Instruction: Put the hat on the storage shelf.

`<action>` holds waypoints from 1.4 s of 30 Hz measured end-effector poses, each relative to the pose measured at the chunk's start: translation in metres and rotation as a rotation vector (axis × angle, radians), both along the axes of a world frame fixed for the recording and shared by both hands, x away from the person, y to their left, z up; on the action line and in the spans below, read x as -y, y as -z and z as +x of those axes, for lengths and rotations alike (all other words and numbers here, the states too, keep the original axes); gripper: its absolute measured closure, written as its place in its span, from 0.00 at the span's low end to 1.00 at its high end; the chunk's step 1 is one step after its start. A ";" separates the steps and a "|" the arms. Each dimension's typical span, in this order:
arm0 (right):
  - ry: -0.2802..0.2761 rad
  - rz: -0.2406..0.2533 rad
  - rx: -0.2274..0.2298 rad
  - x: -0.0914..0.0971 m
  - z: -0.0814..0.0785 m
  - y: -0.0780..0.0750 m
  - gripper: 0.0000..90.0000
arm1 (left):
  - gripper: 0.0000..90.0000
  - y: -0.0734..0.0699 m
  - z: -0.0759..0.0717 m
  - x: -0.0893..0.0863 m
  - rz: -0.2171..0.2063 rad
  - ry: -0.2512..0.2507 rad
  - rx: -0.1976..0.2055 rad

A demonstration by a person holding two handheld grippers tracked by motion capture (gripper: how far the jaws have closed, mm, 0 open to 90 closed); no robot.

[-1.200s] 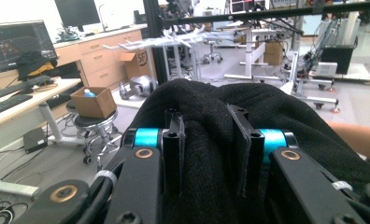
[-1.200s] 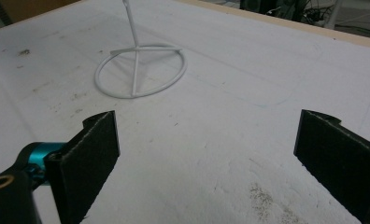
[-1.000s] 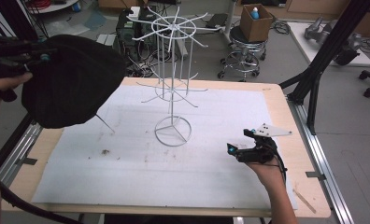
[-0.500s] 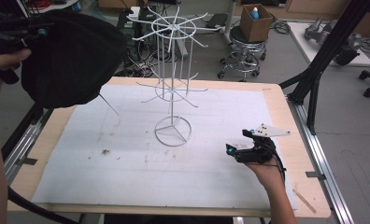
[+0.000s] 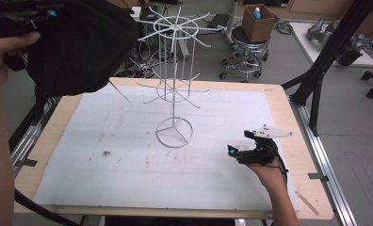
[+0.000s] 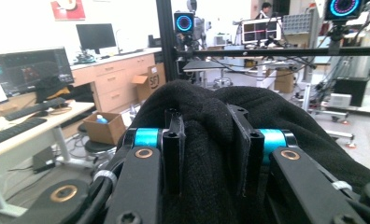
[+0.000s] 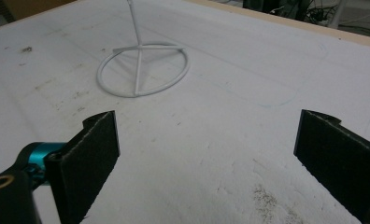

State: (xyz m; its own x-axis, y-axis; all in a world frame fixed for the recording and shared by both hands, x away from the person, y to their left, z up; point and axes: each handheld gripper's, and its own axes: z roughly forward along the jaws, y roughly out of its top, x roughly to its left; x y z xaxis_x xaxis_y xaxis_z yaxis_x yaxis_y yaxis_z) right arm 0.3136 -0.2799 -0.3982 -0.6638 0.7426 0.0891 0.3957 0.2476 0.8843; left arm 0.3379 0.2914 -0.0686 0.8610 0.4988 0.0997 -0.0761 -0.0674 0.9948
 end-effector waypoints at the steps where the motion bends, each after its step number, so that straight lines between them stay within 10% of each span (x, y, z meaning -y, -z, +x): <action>1: -0.001 0.001 -0.001 0.000 0.000 0.000 0.07 | 0.77 -0.002 0.000 0.000 0.001 0.000 0.005; 17: -0.005 -0.003 -0.005 -0.001 0.000 0.000 0.07 | 0.77 -0.005 0.004 0.027 0.037 -0.040 0.009; 37: -0.009 -0.012 -0.015 -0.004 0.001 0.002 0.07 | 0.64 0.032 0.002 0.038 0.127 -0.059 -0.006; 42: -0.012 -0.015 -0.015 -0.005 0.001 0.002 0.07 | 0.61 0.038 0.003 0.034 0.094 -0.053 -0.009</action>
